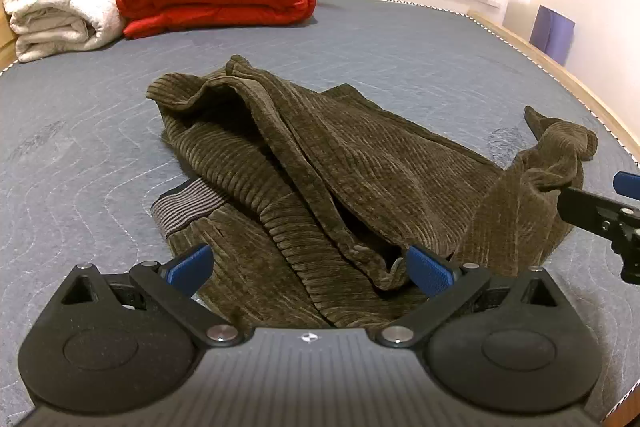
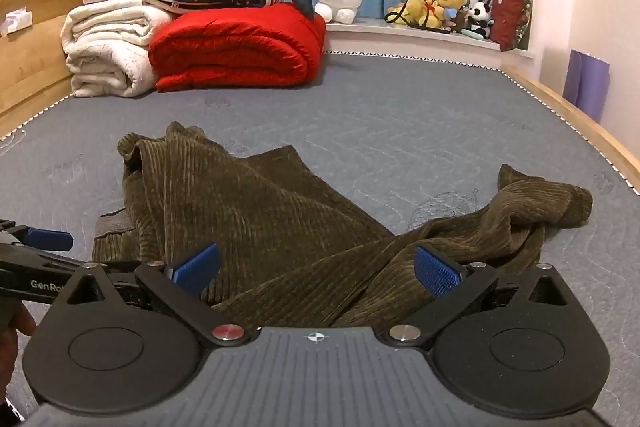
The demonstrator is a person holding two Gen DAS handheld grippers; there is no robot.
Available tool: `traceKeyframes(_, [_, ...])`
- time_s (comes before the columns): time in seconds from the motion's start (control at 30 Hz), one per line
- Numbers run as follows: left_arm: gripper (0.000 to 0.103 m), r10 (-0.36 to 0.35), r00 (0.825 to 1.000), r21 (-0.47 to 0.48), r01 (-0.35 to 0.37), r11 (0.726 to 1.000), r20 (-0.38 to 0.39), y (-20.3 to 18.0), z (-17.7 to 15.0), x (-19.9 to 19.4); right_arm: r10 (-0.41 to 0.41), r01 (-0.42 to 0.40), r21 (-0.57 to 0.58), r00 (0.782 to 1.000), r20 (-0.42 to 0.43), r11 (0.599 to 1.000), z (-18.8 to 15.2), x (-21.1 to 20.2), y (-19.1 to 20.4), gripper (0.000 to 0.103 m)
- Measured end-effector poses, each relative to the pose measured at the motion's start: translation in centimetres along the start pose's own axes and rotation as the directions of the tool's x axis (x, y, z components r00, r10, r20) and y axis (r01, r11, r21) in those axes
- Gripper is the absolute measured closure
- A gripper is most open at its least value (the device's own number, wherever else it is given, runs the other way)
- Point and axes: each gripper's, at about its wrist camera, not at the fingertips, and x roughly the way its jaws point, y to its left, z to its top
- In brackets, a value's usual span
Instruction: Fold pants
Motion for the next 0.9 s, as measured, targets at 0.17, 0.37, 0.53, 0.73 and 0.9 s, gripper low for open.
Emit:
traceKeyframes(0.17, [0.000,0.009,0.999,-0.041,-0.011,0.999,-0.040,0.6,3.0,-0.2,-0.010,0.010,-0.007,1.000,-0.002,1.000,-0.2,0.2,0.4,0.001])
traceKeyframes(0.37, [0.000,0.020,0.999,-0.055,-0.022,0.998,-0.037,-0.2,3.9,-0.6,-0.007,0.007,-0.012,1.000,-0.008,1.000,-0.4,0.3,0.6,0.001])
traceKeyframes(0.53, [0.000,0.019,0.999,-0.056,-0.022,0.998,-0.039,-0.4,3.9,-0.5,-0.006,0.006,-0.010,1.000,-0.012,1.000,-0.3,0.3,0.5,0.001])
traceKeyframes(0.73, [0.000,0.020,0.999,-0.057,-0.022,0.998,-0.040,-0.7,3.9,-0.5,-0.003,0.002,-0.011,1.000,-0.012,1.000,-0.2,0.2,0.6,0.001])
traceKeyframes(0.9, [0.000,0.019,0.999,-0.056,-0.021,0.998,-0.040,-0.7,3.9,-0.6,-0.001,0.001,-0.010,1.000,-0.014,1.000,-0.2,0.2,0.6,0.001])
